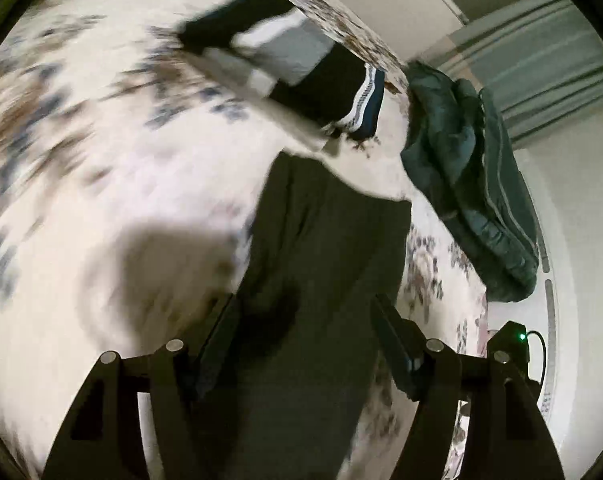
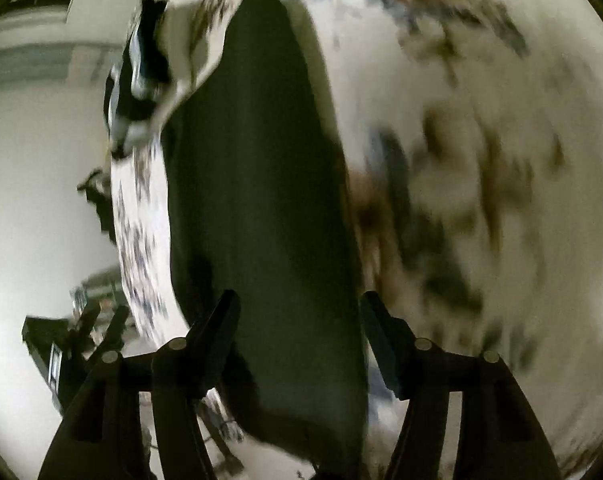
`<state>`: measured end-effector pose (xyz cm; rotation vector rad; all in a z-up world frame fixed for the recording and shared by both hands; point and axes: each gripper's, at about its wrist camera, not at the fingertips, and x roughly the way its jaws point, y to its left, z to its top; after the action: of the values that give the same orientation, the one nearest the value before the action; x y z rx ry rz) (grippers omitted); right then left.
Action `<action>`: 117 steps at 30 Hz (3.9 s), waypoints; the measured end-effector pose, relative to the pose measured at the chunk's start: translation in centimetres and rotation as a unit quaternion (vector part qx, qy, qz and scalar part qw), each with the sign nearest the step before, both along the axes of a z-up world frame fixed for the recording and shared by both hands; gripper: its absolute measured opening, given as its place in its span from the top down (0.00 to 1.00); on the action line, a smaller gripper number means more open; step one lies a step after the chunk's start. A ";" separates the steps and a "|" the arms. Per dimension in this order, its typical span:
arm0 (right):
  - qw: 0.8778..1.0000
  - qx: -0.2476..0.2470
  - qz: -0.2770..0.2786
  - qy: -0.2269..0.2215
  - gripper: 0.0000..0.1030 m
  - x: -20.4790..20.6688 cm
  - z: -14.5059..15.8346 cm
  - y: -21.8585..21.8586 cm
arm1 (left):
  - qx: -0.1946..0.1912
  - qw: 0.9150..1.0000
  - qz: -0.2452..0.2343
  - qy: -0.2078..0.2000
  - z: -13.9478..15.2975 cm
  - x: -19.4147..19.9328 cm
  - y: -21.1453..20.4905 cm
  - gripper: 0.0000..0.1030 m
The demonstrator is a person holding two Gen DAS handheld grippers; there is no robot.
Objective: Fold small clothes
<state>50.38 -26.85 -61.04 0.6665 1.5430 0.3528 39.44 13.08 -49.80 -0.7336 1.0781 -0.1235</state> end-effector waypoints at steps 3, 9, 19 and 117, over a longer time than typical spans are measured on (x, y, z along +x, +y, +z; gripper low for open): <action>1.000 0.006 -0.027 -0.003 0.37 5.2 -1.5 -0.9 | -0.016 0.999 -0.039 0.008 -3.2 7.3 -0.2 0.36; 0.997 0.019 -0.072 0.002 0.34 10.6 -4.6 1.5 | 0.000 0.992 -0.118 0.034 -8.5 15.4 -2.0 0.66; 0.994 -0.073 -0.085 -0.011 0.82 13.0 -6.2 5.1 | 0.013 0.988 -0.156 0.017 -8.7 17.0 0.5 0.97; 0.995 0.016 -0.089 -0.040 0.32 12.6 -0.9 6.8 | -0.076 0.995 -0.064 0.005 -4.4 12.8 0.1 0.39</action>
<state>63.03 -20.00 -61.91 0.7989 1.3938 0.2664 52.25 13.16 -54.15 -0.8015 1.1343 -0.3140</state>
